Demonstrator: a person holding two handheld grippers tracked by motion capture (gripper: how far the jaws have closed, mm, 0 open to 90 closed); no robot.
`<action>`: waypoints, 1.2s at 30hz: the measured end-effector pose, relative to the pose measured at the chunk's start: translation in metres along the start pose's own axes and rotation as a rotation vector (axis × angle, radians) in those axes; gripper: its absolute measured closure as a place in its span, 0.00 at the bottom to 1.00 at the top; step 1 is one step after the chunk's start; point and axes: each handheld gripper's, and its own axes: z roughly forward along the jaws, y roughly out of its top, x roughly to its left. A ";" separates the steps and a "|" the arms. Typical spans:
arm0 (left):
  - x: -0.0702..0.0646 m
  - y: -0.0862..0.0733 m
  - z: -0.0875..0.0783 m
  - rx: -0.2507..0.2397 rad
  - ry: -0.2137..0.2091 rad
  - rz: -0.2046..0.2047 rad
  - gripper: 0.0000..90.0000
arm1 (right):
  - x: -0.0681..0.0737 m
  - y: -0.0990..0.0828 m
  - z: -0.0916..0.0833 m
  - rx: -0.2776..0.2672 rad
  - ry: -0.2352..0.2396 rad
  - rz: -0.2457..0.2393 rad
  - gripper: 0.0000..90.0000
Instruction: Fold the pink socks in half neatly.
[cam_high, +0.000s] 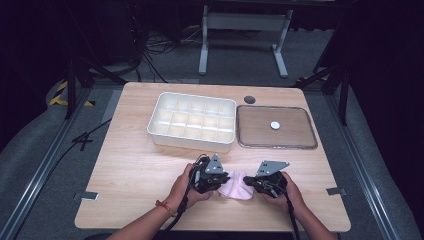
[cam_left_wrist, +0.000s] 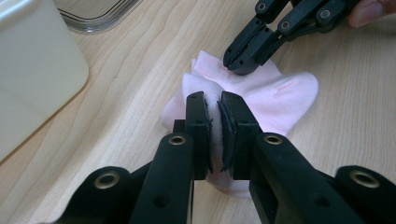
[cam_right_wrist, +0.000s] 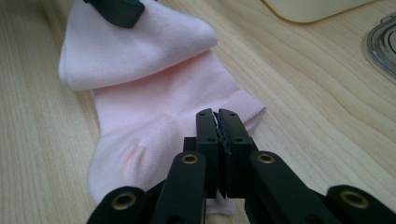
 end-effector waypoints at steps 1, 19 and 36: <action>0.000 0.001 0.002 0.002 0.005 -0.001 0.91 | 0.000 0.000 0.000 0.000 0.001 0.001 0.98; -0.002 0.015 -0.002 -0.063 0.014 -0.022 0.83 | -0.001 -0.001 0.000 -0.003 0.007 0.007 0.98; 0.001 -0.012 -0.019 -0.064 -0.047 0.007 0.89 | -0.001 -0.001 0.000 -0.003 0.011 0.019 0.98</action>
